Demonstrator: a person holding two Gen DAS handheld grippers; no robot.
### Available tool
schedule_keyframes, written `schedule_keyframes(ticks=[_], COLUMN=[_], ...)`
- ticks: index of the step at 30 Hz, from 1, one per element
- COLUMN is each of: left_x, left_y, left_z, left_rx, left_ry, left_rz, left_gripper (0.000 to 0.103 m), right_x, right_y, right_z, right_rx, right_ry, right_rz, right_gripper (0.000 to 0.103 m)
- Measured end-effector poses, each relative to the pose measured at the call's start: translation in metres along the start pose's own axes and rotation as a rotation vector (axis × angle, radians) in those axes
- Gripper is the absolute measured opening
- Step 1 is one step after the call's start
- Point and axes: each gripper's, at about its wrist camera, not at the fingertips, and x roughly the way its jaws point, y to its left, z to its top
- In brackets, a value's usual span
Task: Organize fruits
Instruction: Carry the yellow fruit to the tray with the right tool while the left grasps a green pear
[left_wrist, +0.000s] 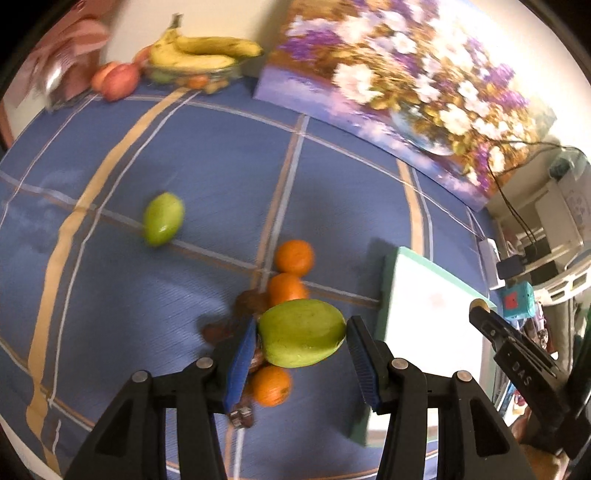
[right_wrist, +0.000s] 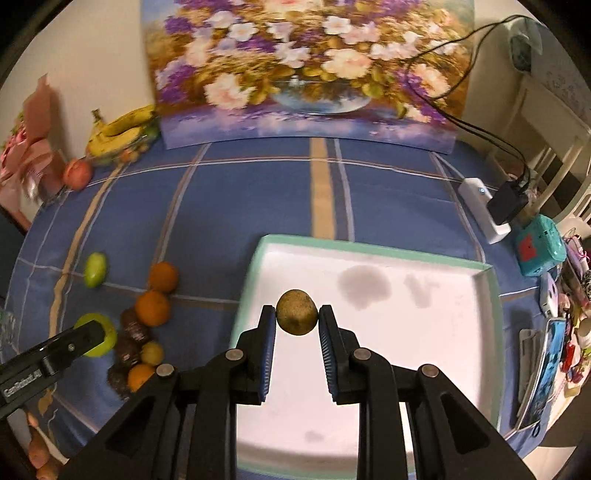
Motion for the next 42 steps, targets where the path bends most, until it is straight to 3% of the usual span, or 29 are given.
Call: schedule_keyframes(ticks=[6,13,24,42], left_x=[0.019,0.051,0.097,0.125], left_y=[-0.052,-0.092,-0.139,-0.152], left_z=[0.015,0.026,0.024,0.014], left_rx=[0.109,0.153,0.22,0.25], left_ry=[0.012,0.056,0.102,0.141], left_rz=[0.002,-0.012,0.006,0.069], left_gripper=[0.053,0.053,0.053,0.053], right_x=[0.003,0.013,0.047,0.072], right_y=[-0.047,-0.087,-0.119,-0.159], right_z=[0.014,0.026,0.019,-0.002], right_rx=[0.051,0.123,0.18,0.267], right_ry=[-0.001,0.014,0.083,0.154], right_rz=[-0.048,-0.057,-0.026,-0.067], right_gripper=[0.025,0.025,0.025,0.025])
